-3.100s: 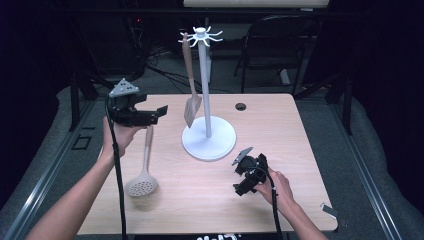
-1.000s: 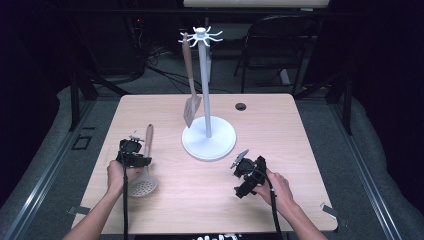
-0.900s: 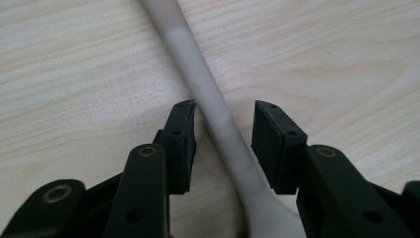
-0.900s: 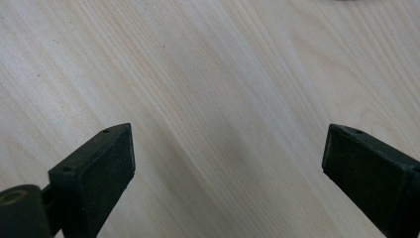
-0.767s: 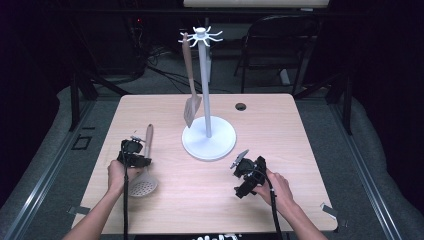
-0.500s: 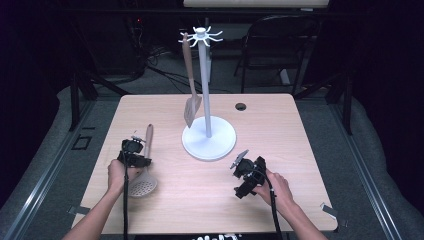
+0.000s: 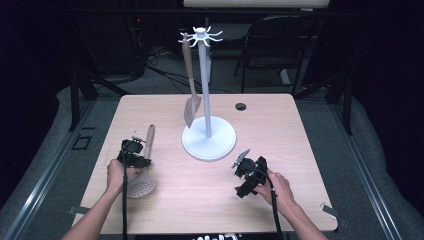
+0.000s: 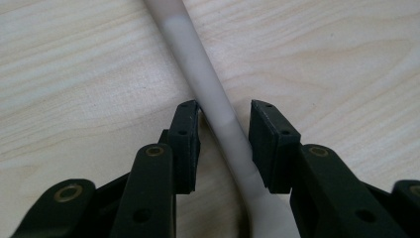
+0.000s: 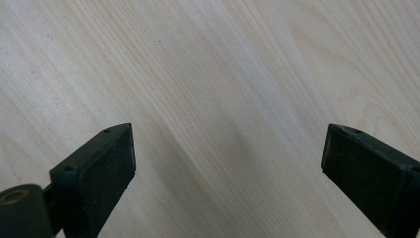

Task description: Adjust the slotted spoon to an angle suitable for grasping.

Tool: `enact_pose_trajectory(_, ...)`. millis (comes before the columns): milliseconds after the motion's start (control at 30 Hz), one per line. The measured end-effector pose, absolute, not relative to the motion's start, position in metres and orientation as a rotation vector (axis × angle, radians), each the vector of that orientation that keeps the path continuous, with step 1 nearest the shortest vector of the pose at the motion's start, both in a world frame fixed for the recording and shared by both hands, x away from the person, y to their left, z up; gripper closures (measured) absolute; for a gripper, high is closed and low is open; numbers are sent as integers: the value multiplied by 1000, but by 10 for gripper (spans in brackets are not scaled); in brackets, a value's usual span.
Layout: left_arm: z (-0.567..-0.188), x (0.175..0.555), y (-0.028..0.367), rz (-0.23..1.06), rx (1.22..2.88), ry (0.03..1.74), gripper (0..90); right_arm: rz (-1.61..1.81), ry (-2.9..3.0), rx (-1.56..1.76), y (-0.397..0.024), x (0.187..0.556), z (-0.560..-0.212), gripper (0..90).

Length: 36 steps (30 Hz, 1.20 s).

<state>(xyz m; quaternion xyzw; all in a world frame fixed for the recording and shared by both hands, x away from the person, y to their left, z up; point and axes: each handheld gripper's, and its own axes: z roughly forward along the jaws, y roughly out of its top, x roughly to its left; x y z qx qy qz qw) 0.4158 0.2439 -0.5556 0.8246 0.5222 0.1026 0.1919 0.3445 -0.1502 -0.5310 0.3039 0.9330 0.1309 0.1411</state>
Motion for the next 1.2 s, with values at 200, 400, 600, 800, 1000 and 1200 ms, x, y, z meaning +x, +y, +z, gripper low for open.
enact_pose_trajectory(200,-554,413,242,245,2341,1435,694,394,2689,880,-150,344,-531,61)
enact_pose_trajectory(400,-554,410,240,222,2358,1411,721,390,2692,886,-150,344,-532,61)
enact_pose_trajectory(600,-554,404,240,202,2378,1380,749,383,2696,880,-150,344,-533,61)
enact_pose_trajectory(800,-553,398,240,189,2419,1342,770,360,2696,874,-149,344,-533,61)
enact_pose_trajectory(1000,-551,392,241,177,2450,1326,777,363,2696,867,-148,344,-533,61)
enact_pose_trajectory(1200,-549,390,242,167,2458,1325,738,363,2697,867,-148,343,-532,62)
